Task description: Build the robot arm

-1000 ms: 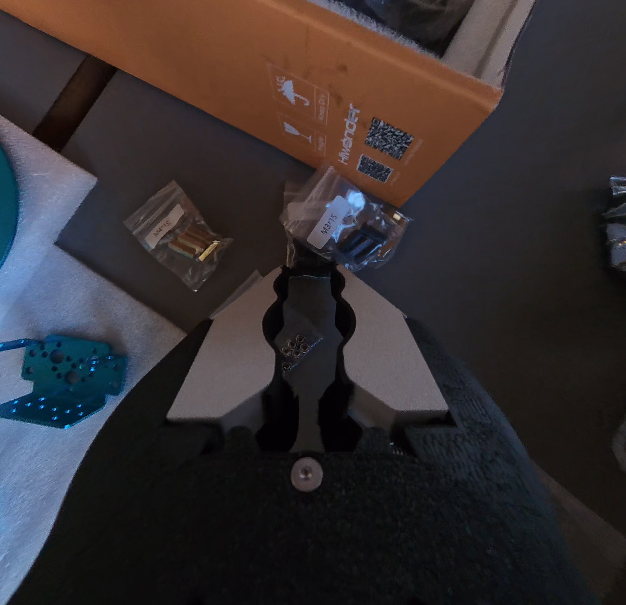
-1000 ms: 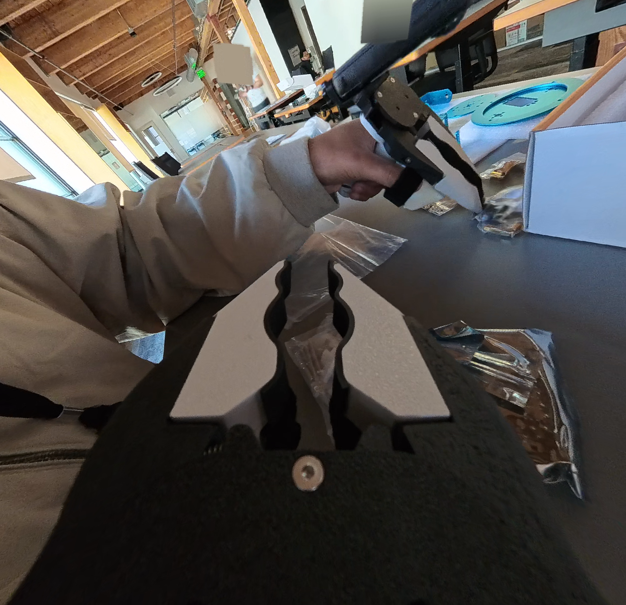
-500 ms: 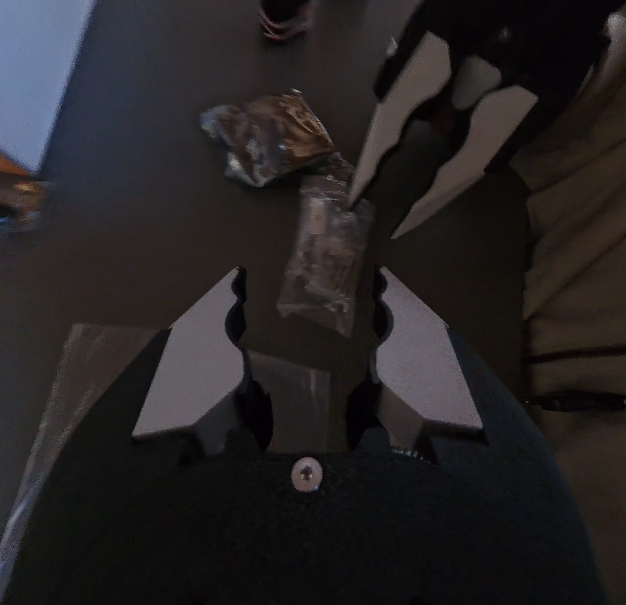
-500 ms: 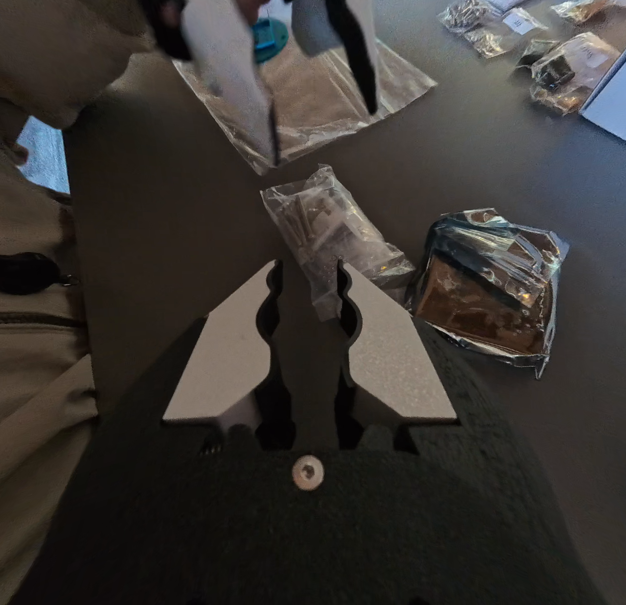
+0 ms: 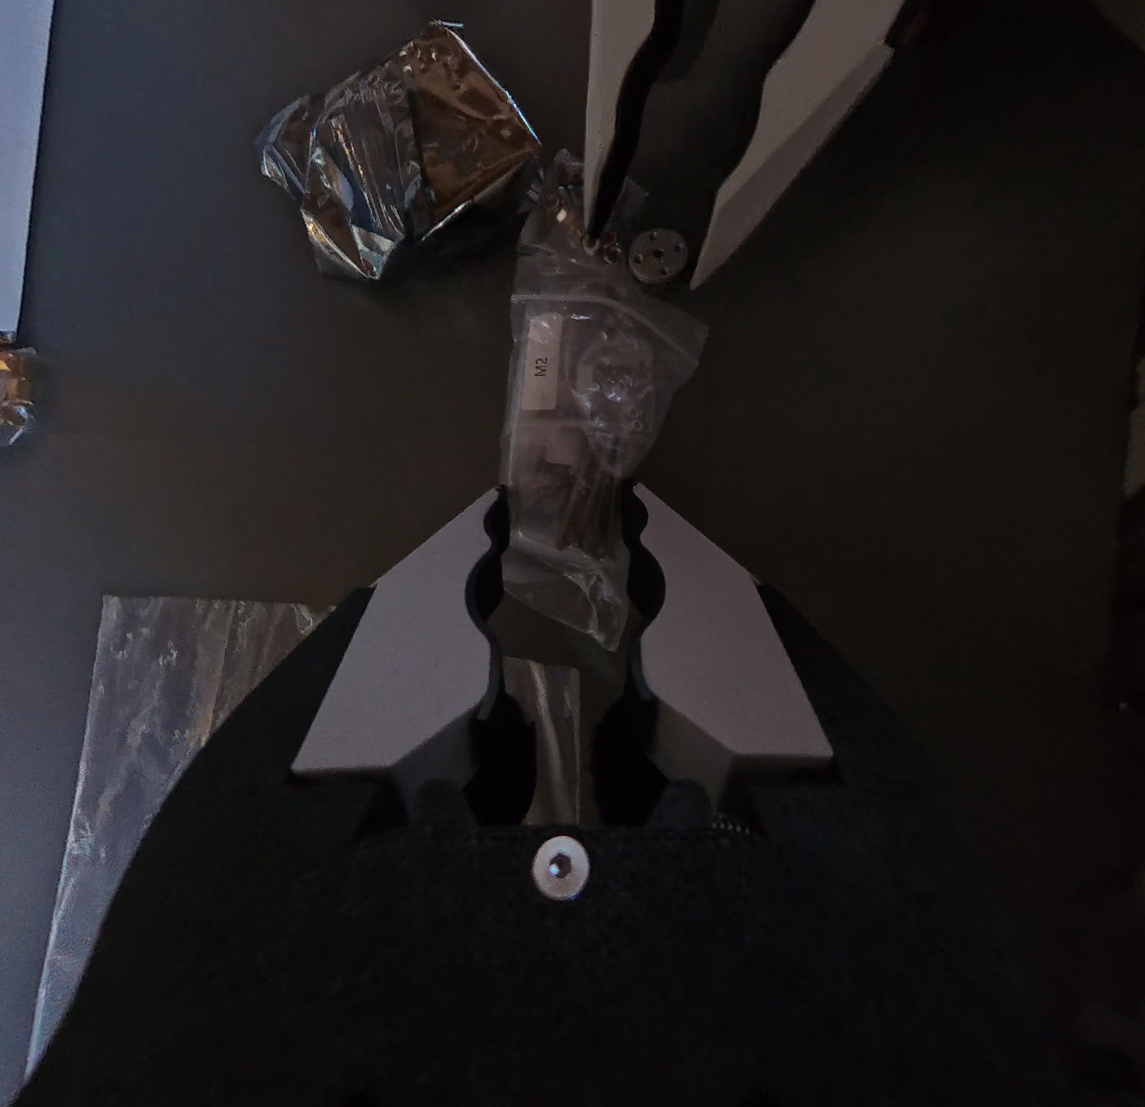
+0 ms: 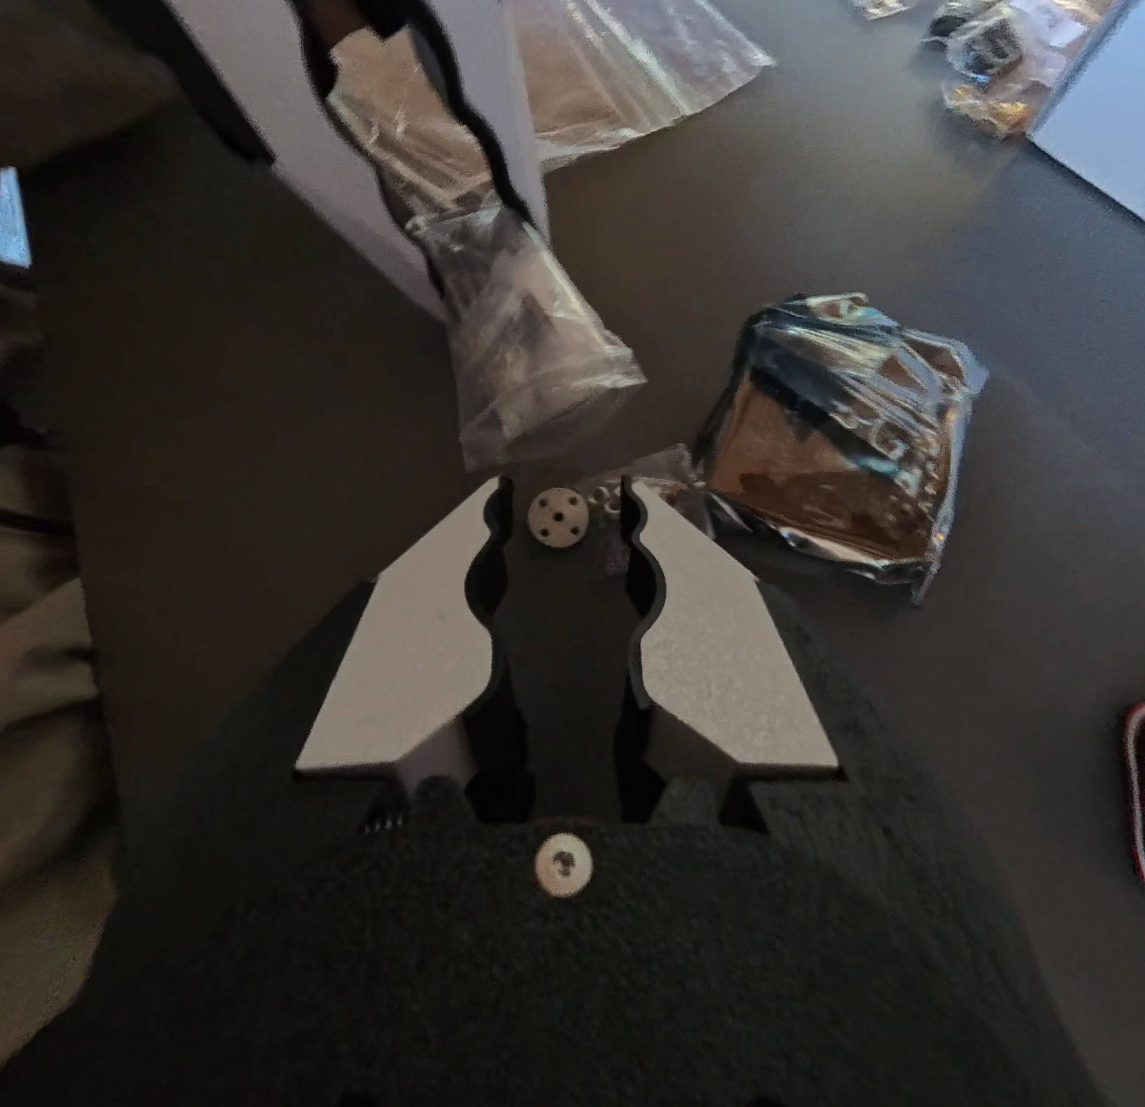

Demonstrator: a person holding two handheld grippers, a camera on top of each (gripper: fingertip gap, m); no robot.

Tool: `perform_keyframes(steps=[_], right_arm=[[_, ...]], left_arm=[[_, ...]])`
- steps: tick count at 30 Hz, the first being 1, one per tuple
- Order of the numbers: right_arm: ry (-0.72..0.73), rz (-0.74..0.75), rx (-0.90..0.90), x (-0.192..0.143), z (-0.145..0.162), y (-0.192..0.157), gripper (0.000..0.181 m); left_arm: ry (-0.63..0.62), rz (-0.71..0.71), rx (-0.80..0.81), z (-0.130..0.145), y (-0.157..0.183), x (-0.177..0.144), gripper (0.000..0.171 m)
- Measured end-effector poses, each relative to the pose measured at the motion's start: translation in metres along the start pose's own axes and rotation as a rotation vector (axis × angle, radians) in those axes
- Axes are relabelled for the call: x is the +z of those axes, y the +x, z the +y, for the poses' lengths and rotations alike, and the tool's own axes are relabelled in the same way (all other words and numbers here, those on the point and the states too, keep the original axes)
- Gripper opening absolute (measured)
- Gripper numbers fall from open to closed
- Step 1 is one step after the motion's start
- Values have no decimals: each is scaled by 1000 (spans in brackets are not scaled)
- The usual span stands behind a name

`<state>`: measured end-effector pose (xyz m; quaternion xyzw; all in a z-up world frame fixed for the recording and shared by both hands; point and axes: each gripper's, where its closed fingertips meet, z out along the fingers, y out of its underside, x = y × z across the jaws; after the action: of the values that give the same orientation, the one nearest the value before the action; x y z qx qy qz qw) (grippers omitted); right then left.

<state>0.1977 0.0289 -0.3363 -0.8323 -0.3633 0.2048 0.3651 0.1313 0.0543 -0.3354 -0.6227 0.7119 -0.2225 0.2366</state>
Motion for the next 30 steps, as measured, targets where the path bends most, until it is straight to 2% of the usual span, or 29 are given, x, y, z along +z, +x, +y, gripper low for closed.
perform_keyframes(steps=[5, 7, 9, 12, 18, 20, 22, 25, 27, 30], right_arm=[[-88, 67, -85, -4, 8, 6, 34], [-94, 129, -55, -13, 11, 19, 34], [-72, 101, -21, -17, 10, 15, 34], [-95, 222, -36, -24, 14, 29, 35], [-98, 214, 51, -9, 18, 32, 46], [-96, 223, 51, -10, 19, 30, 40], [-95, 230, 32, -14, 22, 26, 25], [-62, 226, 38, -19, 25, 19, 8], [-28, 193, 101, -21, 23, 17, 6], [163, 84, 209, -30, -3, 7, 6]], left_arm=[[-1, -8, -8, 6, 3, -8, 32], [1, -20, -18, 9, 6, -11, 32], [8, -24, -47, 11, 9, -12, 32], [21, -27, -86, 12, 11, -12, 32], [43, -32, -115, 12, 12, -11, 33], [44, -34, -131, 11, 13, -11, 34], [71, -33, -168, 7, 12, -13, 37], [169, 17, -231, -10, 13, -19, 39], [232, 32, -237, -22, 12, -24, 38], [324, 34, -197, -43, 12, -31, 38]])
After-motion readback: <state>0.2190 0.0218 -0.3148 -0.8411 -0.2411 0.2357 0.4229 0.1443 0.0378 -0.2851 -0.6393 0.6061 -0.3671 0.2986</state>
